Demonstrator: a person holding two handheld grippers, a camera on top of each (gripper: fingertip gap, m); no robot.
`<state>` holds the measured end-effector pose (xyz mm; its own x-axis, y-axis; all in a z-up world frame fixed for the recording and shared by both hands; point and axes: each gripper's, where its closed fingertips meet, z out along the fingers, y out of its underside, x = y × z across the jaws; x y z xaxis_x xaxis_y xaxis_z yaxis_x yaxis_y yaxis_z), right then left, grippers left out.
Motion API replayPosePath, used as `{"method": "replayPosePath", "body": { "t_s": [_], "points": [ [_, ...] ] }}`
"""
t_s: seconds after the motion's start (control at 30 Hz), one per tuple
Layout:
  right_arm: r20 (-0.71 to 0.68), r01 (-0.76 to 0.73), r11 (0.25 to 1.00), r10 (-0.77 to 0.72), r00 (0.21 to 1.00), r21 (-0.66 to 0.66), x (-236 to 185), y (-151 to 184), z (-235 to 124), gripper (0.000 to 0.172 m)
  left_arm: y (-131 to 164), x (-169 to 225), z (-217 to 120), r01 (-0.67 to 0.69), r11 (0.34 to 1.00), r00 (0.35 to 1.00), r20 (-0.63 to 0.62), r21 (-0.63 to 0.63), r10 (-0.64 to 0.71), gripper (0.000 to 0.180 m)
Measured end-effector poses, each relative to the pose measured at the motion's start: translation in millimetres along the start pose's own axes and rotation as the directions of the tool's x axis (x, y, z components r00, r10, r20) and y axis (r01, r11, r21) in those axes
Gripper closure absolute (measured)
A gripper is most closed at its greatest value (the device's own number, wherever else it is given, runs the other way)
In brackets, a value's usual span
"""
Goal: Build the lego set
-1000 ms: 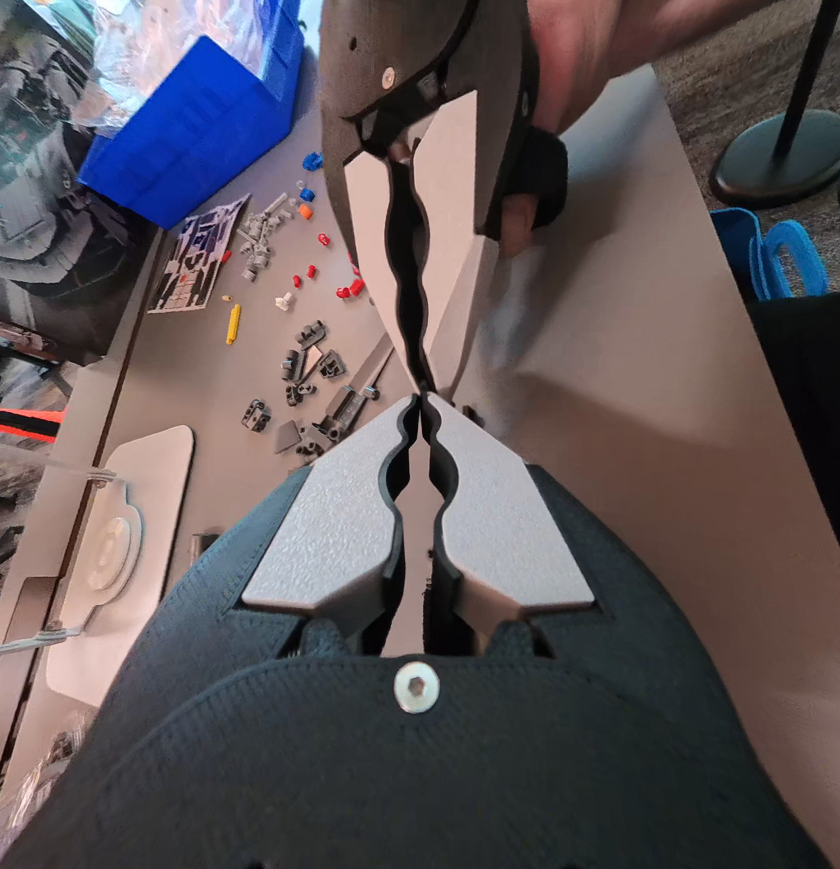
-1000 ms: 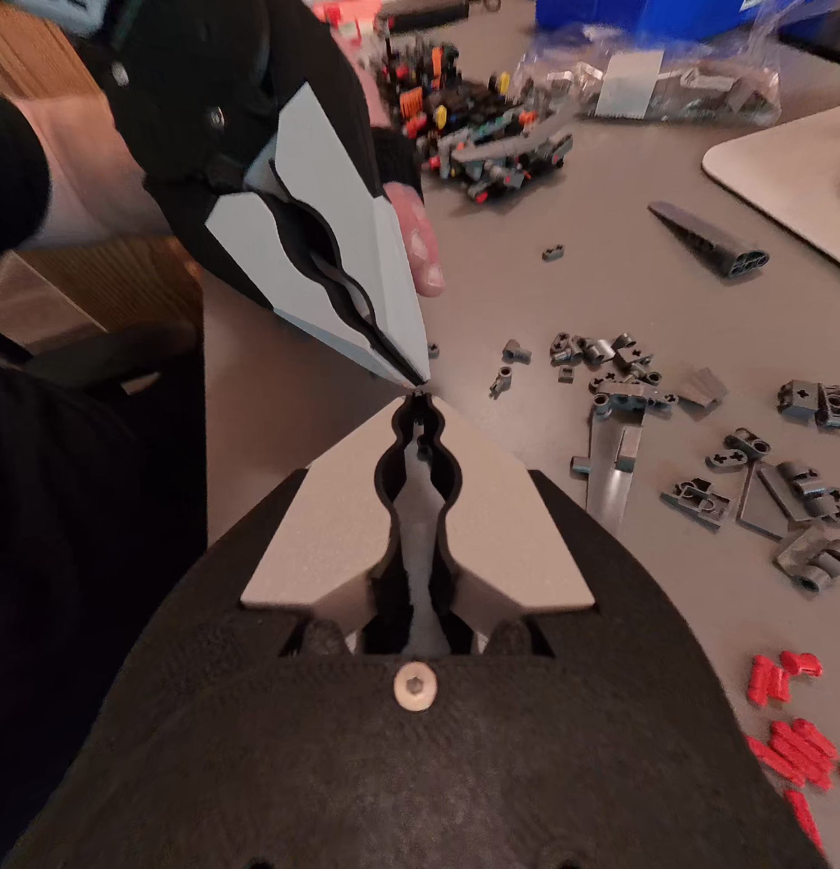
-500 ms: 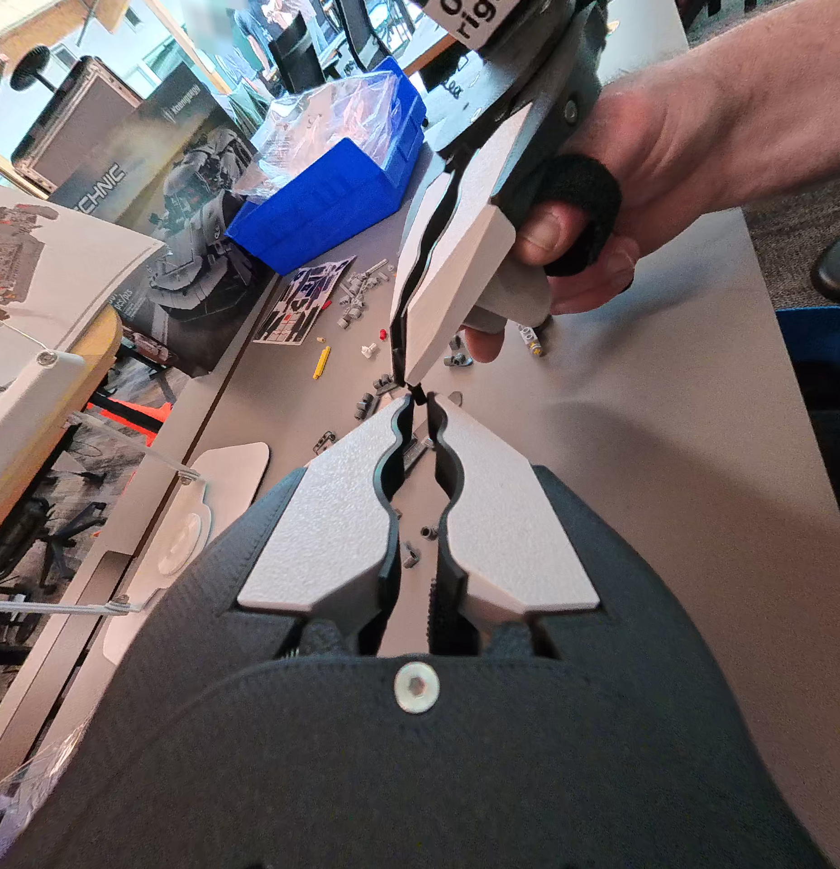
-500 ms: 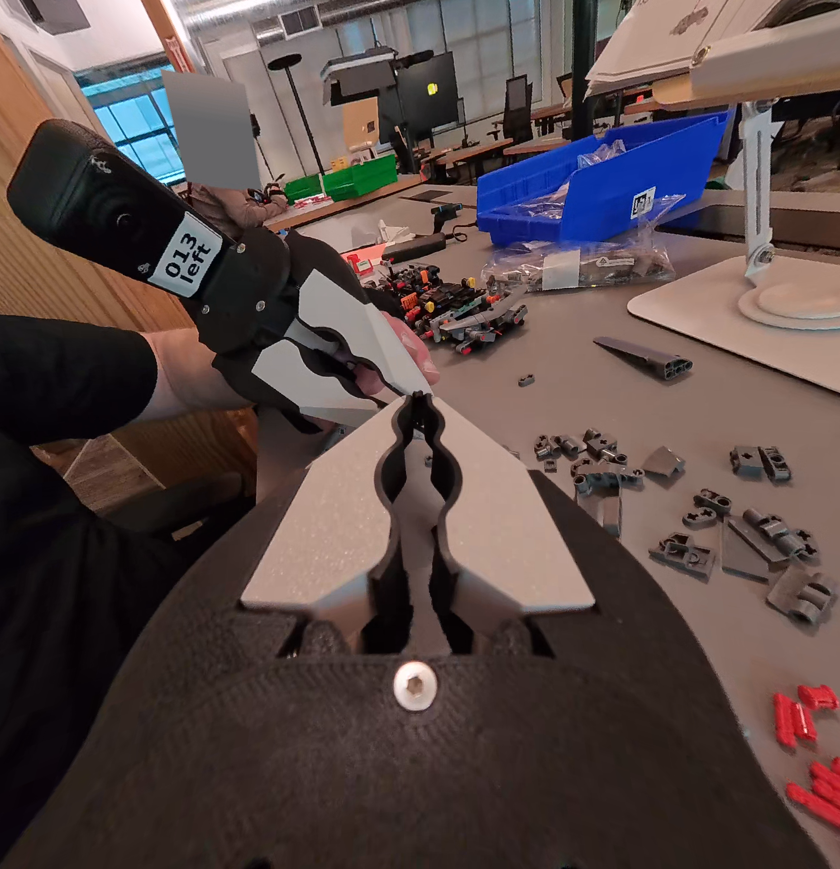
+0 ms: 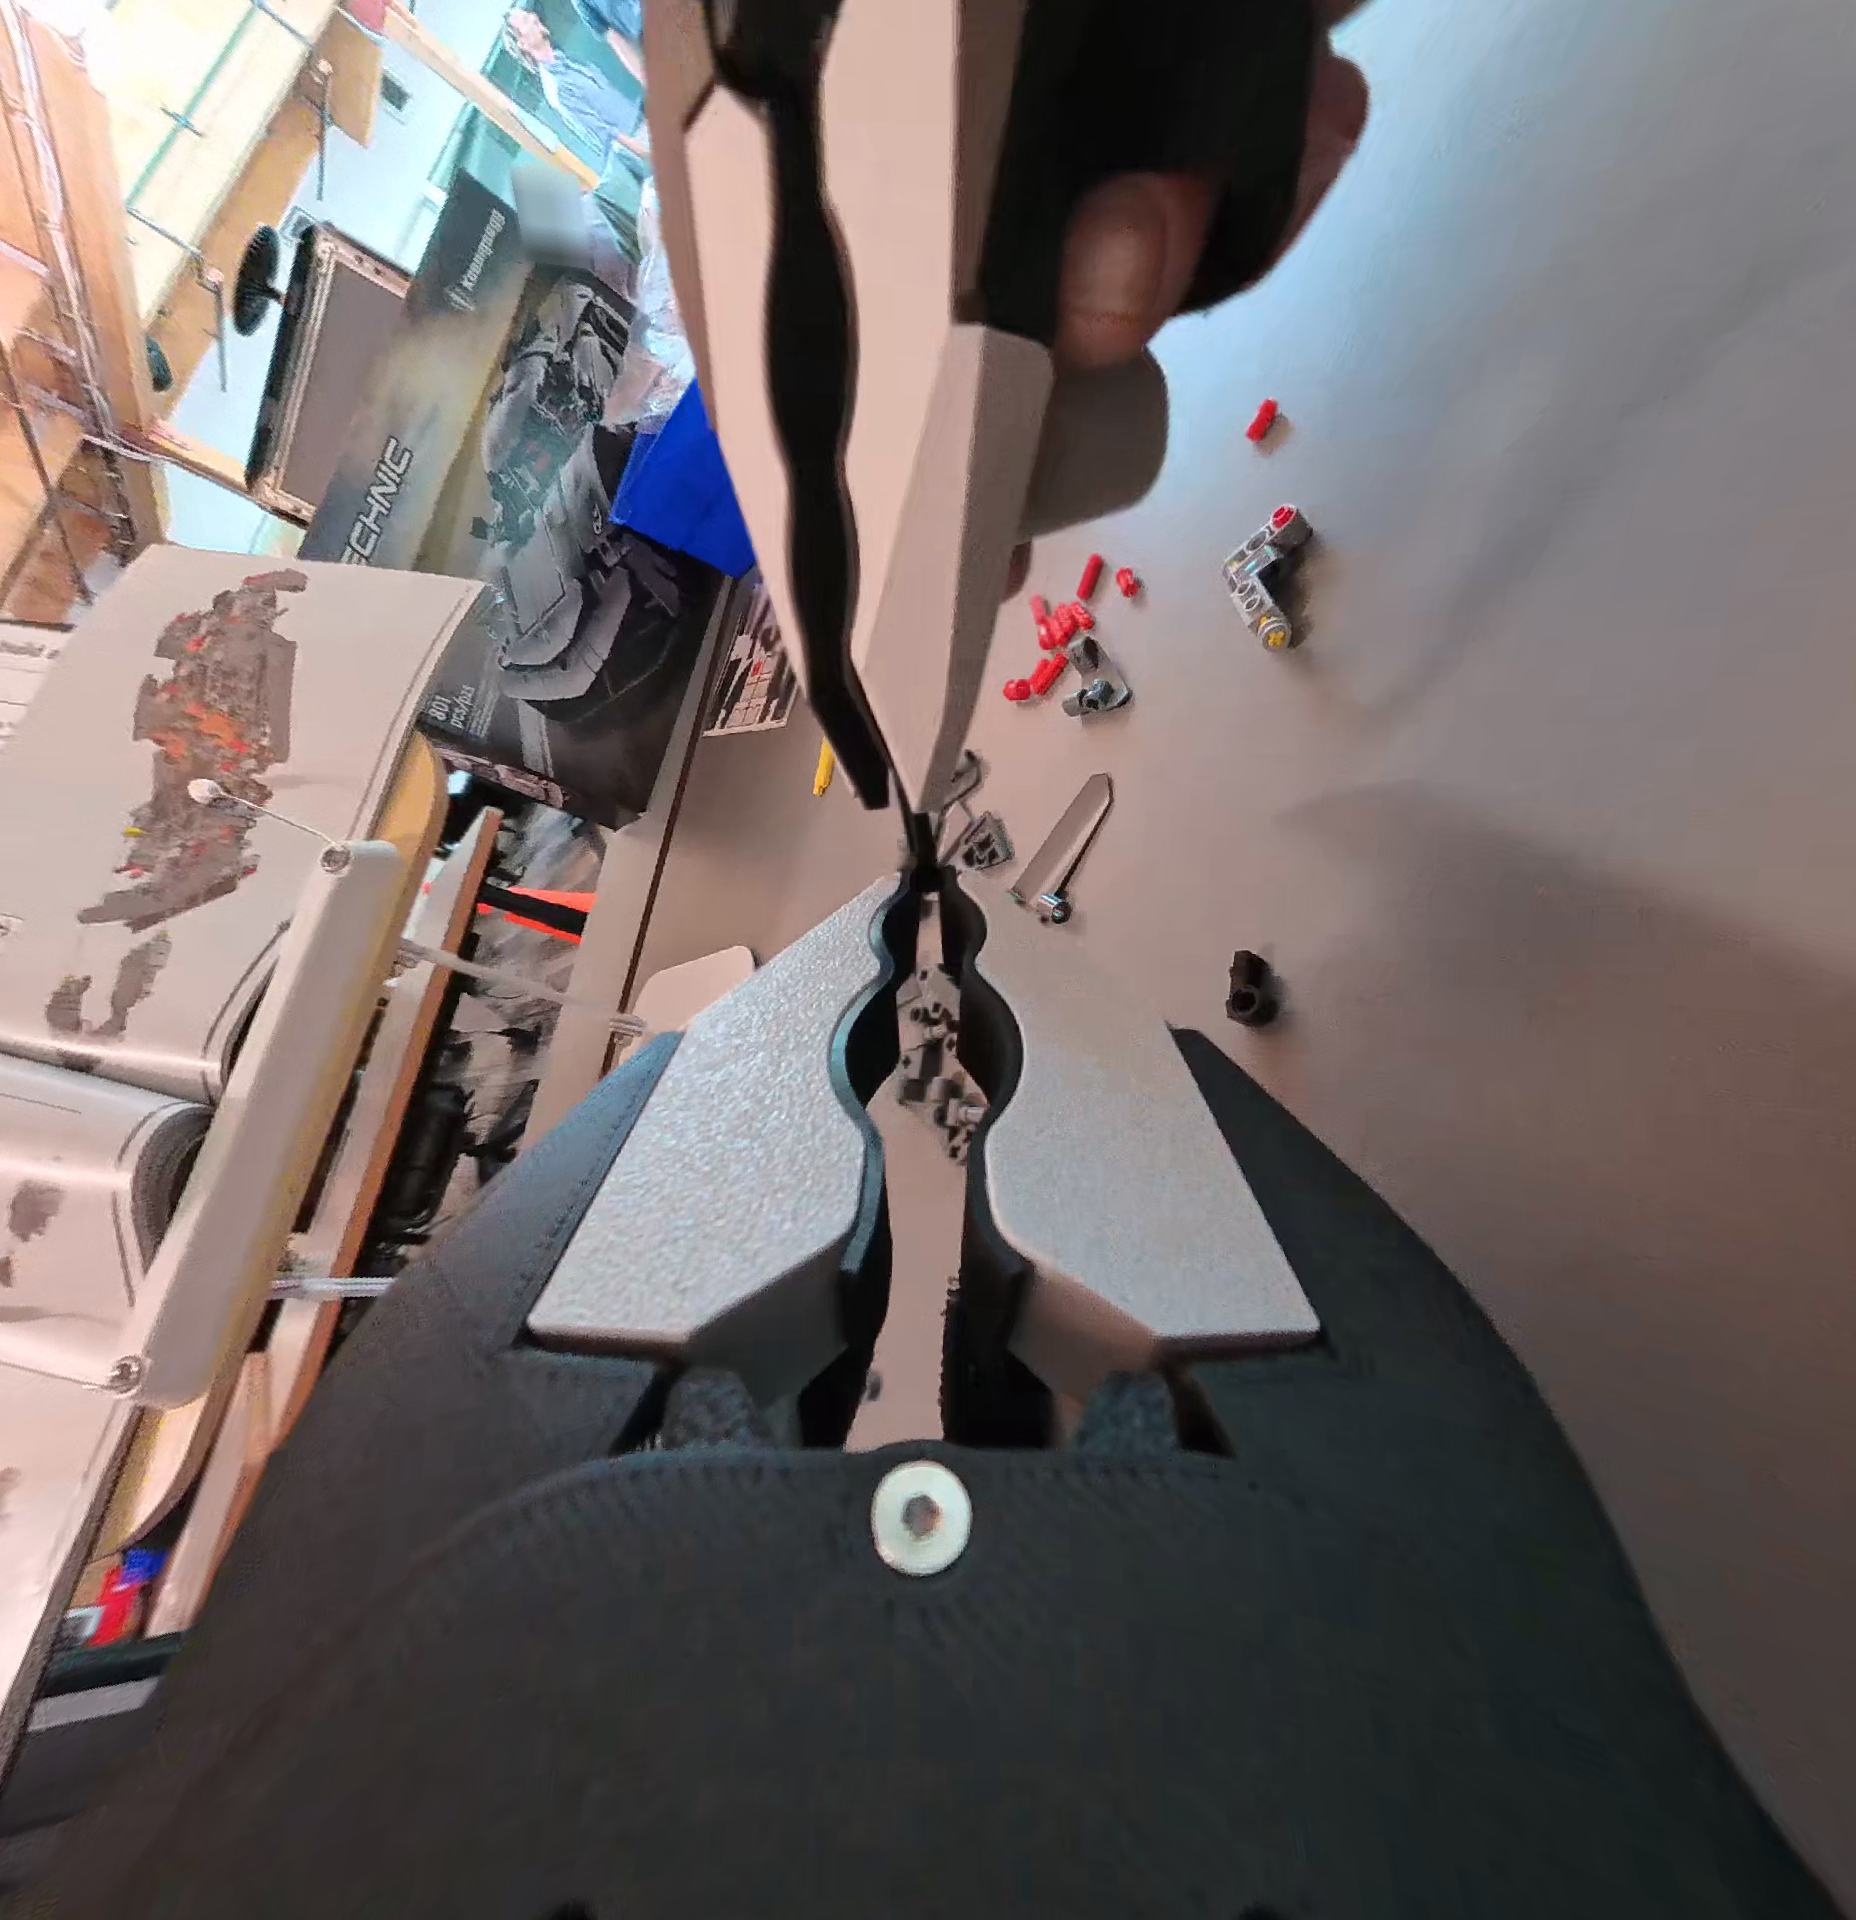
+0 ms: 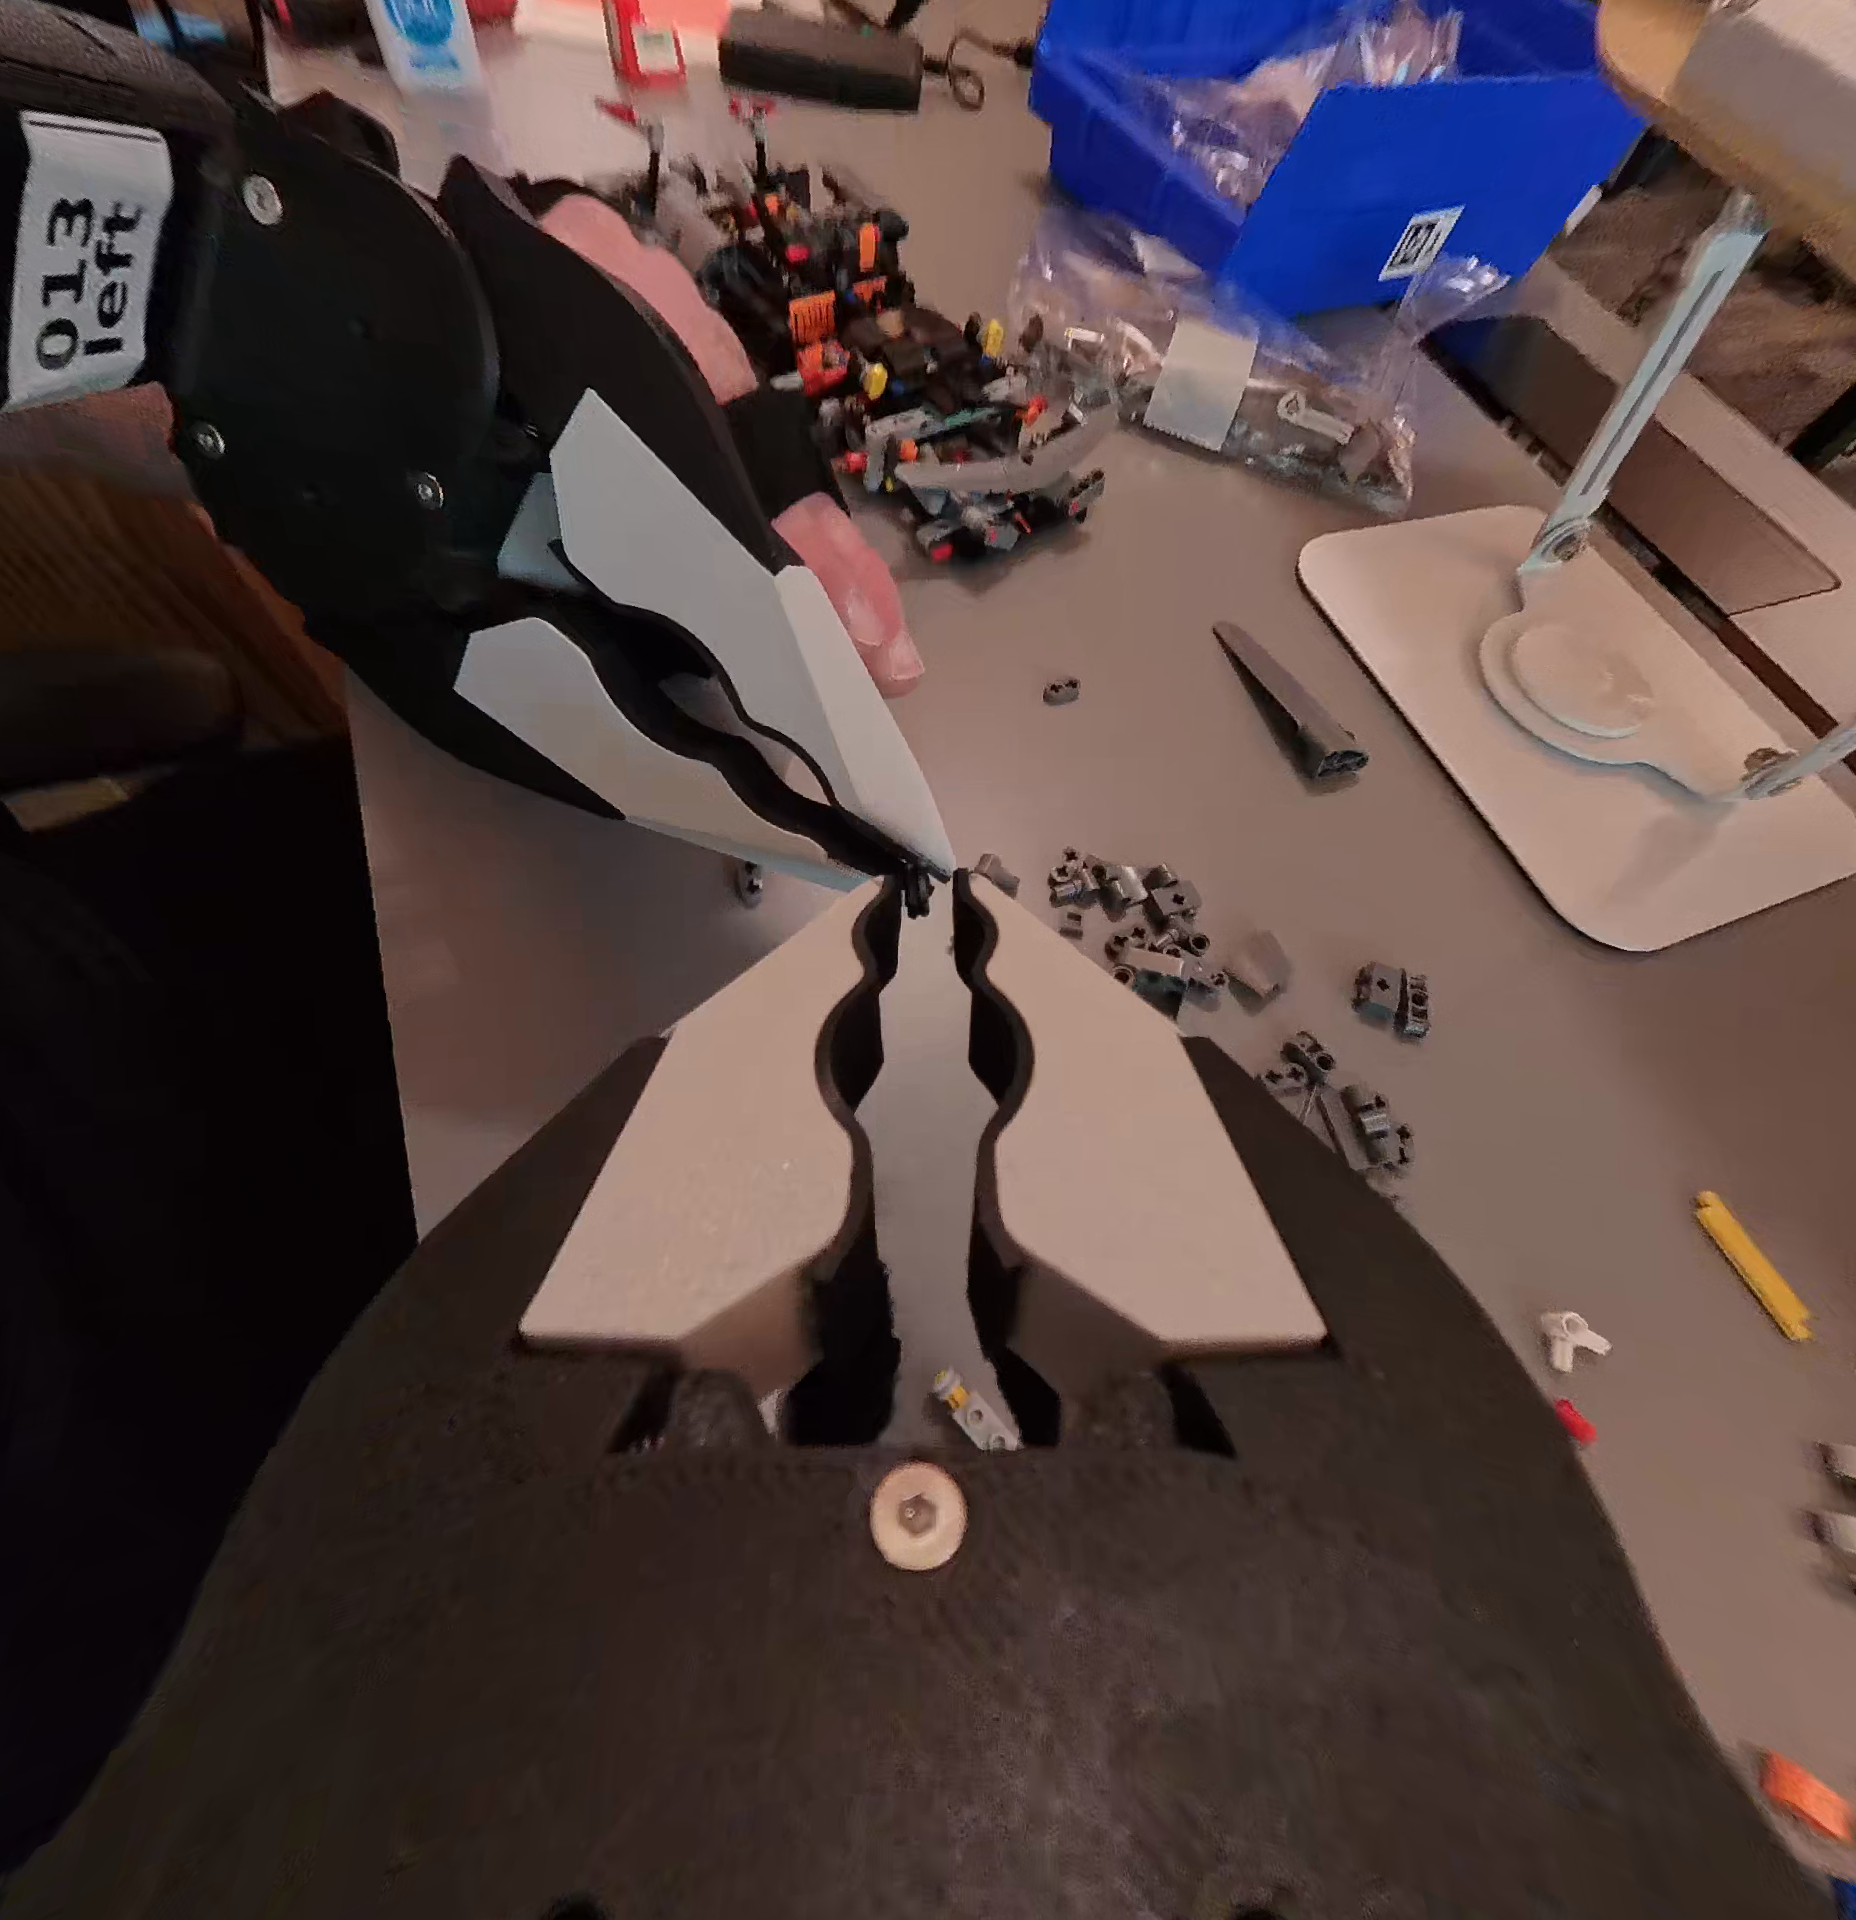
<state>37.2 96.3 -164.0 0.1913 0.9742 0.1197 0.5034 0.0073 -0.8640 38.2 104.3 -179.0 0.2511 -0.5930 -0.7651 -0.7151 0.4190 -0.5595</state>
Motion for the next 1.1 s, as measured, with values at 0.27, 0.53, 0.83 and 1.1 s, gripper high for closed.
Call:
{"method": "replayPosePath", "body": {
  "t_s": [0.27, 0.53, 0.83, 1.1],
  "points": [
    [0.008, -0.009, 0.999, 0.010, 1.000, -0.053, -1, 2, 7, 0.168, 2, -2, -2, -0.027, 1.000, 0.999, 0.026, -0.015, 0.027, 0.179],
    [0.041, -0.053, 0.999, 0.054, 0.998, -0.011, -3, -1, 9, 0.170, 1, -3, -4, -0.001, 1.000, 1.000, 0.017, 0.001, 0.001, 0.179],
    [0.047, -0.068, 0.997, 0.069, 0.996, -0.029, -3, -1, 11, 0.170, 1, -4, -3, 0.011, 1.000, 1.000, 0.018, 0.006, -0.012, 0.179],
    [0.083, -0.145, 0.989, 0.145, 0.986, -0.001, -3, -6, 9, 0.170, 1, -2, -3, 0.007, 1.000, 1.000, 0.020, 0.003, -0.007, 0.179]
  ]
}}
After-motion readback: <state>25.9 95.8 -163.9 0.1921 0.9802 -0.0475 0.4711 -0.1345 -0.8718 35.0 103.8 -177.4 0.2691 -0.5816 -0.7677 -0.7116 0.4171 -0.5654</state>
